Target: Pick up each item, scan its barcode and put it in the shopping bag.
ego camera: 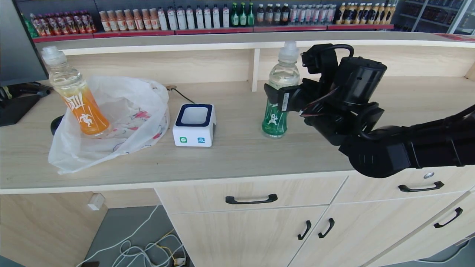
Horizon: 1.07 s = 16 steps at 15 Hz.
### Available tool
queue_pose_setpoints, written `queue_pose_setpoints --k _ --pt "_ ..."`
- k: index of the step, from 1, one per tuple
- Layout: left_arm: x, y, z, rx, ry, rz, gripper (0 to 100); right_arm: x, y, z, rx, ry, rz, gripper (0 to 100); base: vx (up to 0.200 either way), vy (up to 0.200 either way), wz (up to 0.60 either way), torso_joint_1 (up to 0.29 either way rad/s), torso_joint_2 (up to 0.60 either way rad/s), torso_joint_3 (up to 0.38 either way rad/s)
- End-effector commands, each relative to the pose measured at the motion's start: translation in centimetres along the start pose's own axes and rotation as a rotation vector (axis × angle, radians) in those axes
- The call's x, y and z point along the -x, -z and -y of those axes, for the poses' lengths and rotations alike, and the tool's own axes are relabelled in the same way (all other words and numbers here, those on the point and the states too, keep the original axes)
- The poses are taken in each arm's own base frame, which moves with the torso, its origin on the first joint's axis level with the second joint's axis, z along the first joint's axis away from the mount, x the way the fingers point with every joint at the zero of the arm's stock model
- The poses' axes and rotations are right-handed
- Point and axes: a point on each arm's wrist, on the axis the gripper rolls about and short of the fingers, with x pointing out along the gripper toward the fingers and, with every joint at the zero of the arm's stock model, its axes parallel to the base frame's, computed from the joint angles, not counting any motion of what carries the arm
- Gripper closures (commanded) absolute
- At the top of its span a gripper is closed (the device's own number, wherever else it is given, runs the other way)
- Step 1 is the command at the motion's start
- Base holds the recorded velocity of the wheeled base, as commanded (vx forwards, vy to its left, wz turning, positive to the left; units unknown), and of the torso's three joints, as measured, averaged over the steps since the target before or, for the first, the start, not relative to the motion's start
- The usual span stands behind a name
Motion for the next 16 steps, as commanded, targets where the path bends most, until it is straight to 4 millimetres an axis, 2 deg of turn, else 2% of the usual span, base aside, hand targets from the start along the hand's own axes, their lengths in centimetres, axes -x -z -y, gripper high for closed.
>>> queue_pose_setpoints --k 1,6,15,16 --pt "0.0 0.0 0.0 0.000 0.000 0.000 0 -1.0 1.2 0.1 0.007 0.011 -0.016 0 0.000 0.000 0.00 0.000 0.00 0.000" --pt "0.0 0.0 0.0 0.000 0.000 0.000 0 -2.7 1.8 -0.2 0.002 0.019 0.006 0 0.000 0.000 0.00 0.000 0.00 0.000" --pt "0.0 0.0 0.0 0.000 0.000 0.000 0 -3.6 1.2 0.1 -0.007 0.034 0.041 0 0.000 0.000 0.00 0.000 0.00 0.000" --pt "0.0 0.0 0.0 0.000 0.000 0.000 0 -3.5 1.1 0.1 -0.007 0.034 0.042 100 0.000 0.000 0.00 0.000 0.00 0.000"
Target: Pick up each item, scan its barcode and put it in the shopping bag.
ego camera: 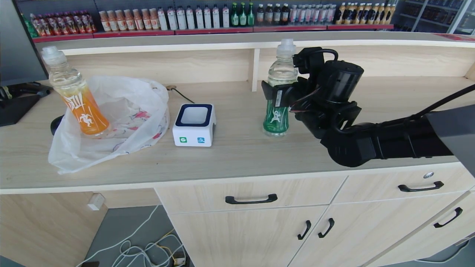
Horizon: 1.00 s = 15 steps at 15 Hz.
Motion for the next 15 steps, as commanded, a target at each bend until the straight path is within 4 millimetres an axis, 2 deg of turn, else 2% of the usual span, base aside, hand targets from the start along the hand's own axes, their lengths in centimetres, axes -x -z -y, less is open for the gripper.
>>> queue_pose_setpoints --k 1,8,15 --pt "0.0 0.0 0.0 0.000 0.000 0.000 0 0.0 -0.2 0.0 -0.001 0.001 0.006 100 0.000 0.000 0.00 0.000 0.00 0.000" --pt "0.0 0.0 0.0 0.000 0.000 0.000 0 0.7 -2.4 0.5 -0.015 0.008 0.051 100 0.000 0.000 0.00 0.000 0.00 0.000" --pt "0.0 0.0 0.0 0.000 0.000 0.000 0 2.5 -7.0 1.5 -0.043 0.018 0.145 100 0.000 0.000 0.00 0.000 0.00 0.000"
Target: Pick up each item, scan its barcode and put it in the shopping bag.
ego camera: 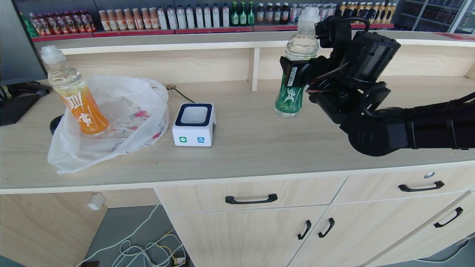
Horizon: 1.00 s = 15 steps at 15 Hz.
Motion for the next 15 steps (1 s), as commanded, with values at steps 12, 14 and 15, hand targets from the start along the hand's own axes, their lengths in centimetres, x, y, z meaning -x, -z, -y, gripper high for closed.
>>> queue_pose_setpoints --k 12,14,15 --pt "0.0 0.0 0.0 0.000 0.000 0.000 0 10.4 -4.6 -2.4 -0.078 -0.044 0.086 100 0.000 0.000 0.00 0.000 0.00 0.000" --pt "0.0 0.0 0.0 0.000 0.000 0.000 0 12.5 -3.7 -2.1 -0.062 -0.066 0.054 100 0.000 0.000 0.00 0.000 0.00 0.000" --pt "0.0 0.0 0.0 0.000 0.000 0.000 0 13.5 -3.1 -1.8 -0.061 -0.071 0.049 100 0.000 0.000 0.00 0.000 0.00 0.000"
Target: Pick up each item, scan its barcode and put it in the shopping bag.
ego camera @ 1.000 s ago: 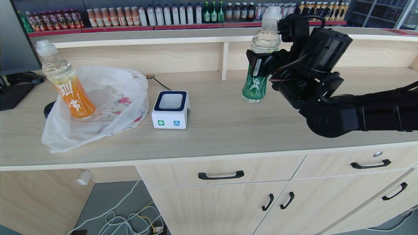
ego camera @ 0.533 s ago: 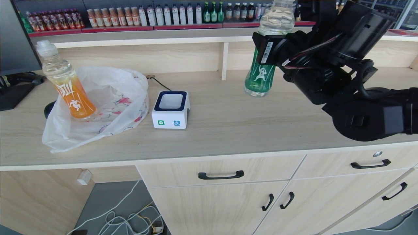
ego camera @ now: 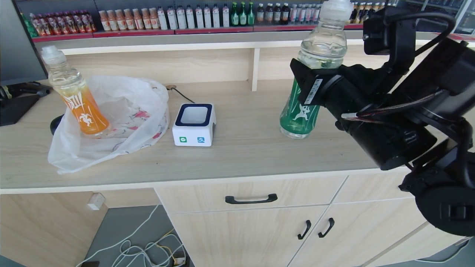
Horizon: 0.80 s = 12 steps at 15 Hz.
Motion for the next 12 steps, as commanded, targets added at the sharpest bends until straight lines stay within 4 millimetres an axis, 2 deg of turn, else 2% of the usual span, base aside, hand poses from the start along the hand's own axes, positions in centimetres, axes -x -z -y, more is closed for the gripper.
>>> queue_pose_setpoints --k 1,4,6,10,12 --pt "0.0 0.0 0.0 0.000 0.000 0.000 0 3.1 0.1 0.6 0.007 -0.022 0.002 100 0.000 0.000 0.00 0.000 0.00 0.000" --pt "0.0 0.0 0.0 0.000 0.000 0.000 0 4.9 1.4 0.5 0.023 -0.044 0.011 100 0.000 0.000 0.00 0.000 0.00 0.000" --pt "0.0 0.0 0.0 0.000 0.000 0.000 0 5.9 1.5 -0.4 0.016 -0.085 0.009 100 0.000 0.000 0.00 0.000 0.00 0.000" --pt "0.0 0.0 0.0 0.000 0.000 0.000 0 7.5 2.5 0.0 0.038 -0.098 0.020 100 0.000 0.000 0.00 0.000 0.00 0.000" --pt "0.0 0.0 0.0 -0.001 0.000 0.000 0 7.9 2.4 -0.3 0.033 -0.112 0.034 100 0.000 0.000 0.00 0.000 0.00 0.000"
